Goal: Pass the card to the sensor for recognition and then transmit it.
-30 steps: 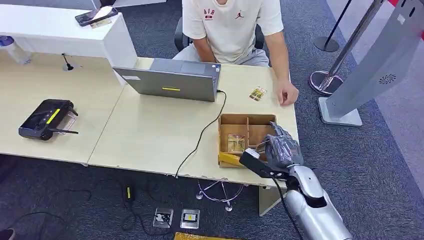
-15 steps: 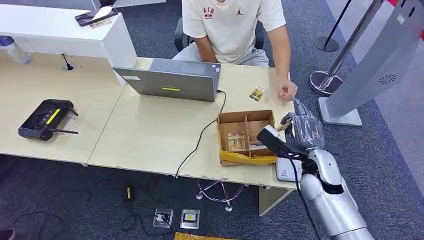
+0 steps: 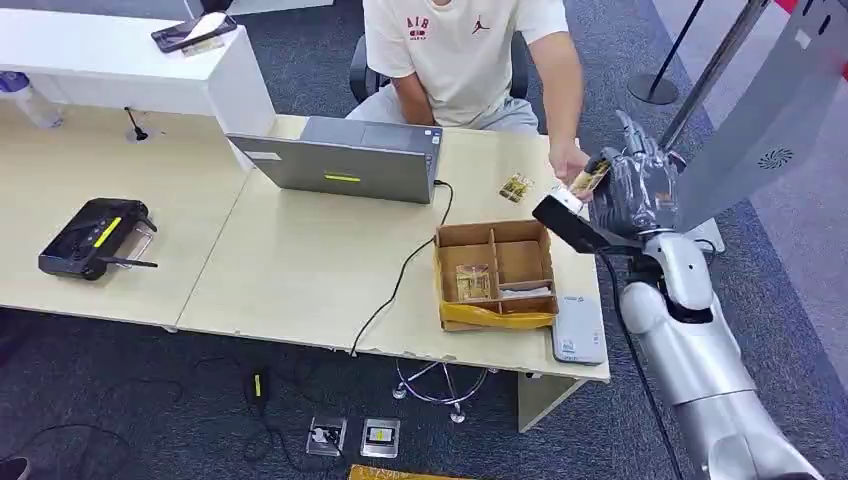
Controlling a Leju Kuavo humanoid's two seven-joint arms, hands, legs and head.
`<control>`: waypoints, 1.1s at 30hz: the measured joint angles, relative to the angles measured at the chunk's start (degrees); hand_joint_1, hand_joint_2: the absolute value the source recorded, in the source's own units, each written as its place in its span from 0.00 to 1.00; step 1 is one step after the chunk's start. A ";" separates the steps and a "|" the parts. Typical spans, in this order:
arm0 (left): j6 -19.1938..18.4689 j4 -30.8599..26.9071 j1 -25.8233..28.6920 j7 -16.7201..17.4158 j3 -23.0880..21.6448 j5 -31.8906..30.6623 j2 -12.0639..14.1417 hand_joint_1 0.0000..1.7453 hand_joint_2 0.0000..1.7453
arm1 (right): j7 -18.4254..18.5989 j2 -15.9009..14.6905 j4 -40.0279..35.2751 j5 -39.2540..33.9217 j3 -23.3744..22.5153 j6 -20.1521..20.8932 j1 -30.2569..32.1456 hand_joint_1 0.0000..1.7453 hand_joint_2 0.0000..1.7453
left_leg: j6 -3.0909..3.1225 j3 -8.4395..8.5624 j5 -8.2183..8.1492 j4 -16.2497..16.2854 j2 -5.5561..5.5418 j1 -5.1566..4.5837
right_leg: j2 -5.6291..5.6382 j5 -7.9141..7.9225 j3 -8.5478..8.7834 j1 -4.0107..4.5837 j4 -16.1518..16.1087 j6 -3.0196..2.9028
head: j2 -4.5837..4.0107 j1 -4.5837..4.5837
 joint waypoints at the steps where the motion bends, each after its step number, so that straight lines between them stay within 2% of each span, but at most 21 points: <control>1: 0.24 0.09 -0.18 -0.17 0.00 -0.17 -0.02 0.00 0.00 | -0.41 0.07 1.33 0.22 0.02 -0.48 -1.35 1.00 1.00 | 0.00 0.00 0.00 0.00 0.00 0.00 | 0.00 0.00 0.00 0.00 0.00 0.00 | 0.00 -0.02; 11: 1.51 0.98 -0.85 -0.72 0.00 -0.90 -0.24 0.00 0.00 | -3.19 2.45 12.49 0.39 0.17 -2.99 -8.08 1.00 1.00 | 0.00 -0.03 -0.01 0.00 -0.01 0.03 | 0.00 0.00 -0.03 0.03 0.00 0.00 | 0.00 -0.02; 15: 2.14 1.42 -0.74 -0.41 0.00 -1.16 -0.35 0.00 0.00 | -3.36 3.28 15.18 0.39 0.24 -3.63 -8.38 0.92 1.00 | 0.00 -0.03 -0.01 0.00 -0.01 0.04 | -0.01 0.00 -0.02 0.04 0.00 0.00 | 0.00 0.00; 16: 2.27 1.46 -0.73 -0.33 0.00 -1.22 -0.37 0.00 0.00 | -3.36 3.32 15.71 0.39 0.26 -3.80 -8.38 0.81 1.00 | 0.00 -0.04 0.00 0.00 -0.03 0.04 | -0.04 0.00 -0.03 0.03 0.00 0.00 | 0.00 0.00; 17: 2.40 1.66 -0.70 -0.17 0.00 -1.27 -0.39 0.00 0.00 | -3.34 3.39 16.43 0.39 0.26 -3.97 -8.42 0.56 1.00 | 0.00 -0.04 0.00 0.00 -0.05 0.04 | -0.05 0.00 -0.01 0.04 0.00 0.00 | 0.00 -0.02; 18: 2.49 1.77 -0.66 -0.04 0.00 -1.27 -0.39 0.00 0.00 | -3.36 3.65 17.10 0.39 0.26 -4.15 -8.43 0.00 1.00 | 0.00 -0.04 0.00 0.00 -0.06 0.04 | -0.06 0.00 -0.01 0.04 0.00 0.00 | 0.00 0.00; 28: 3.10 2.75 0.16 0.64 0.00 -1.11 -0.52 0.00 0.00 | -4.13 3.98 20.45 -2.39 0.31 -7.82 -8.10 0.00 1.00 | 0.00 -0.01 -0.01 0.01 -0.04 0.03 | -0.03 0.00 -0.04 0.03 -0.02 0.00 | 0.00 0.00; 33: 3.45 3.32 0.68 1.84 0.00 -1.09 -0.63 0.00 0.00 | -3.43 2.56 19.93 -6.28 -0.04 -9.81 -6.00 0.00 1.00 | 0.00 0.01 -0.01 0.02 -0.04 0.04 | -0.03 0.00 -0.03 0.03 -0.02 0.00 | 0.00 0.00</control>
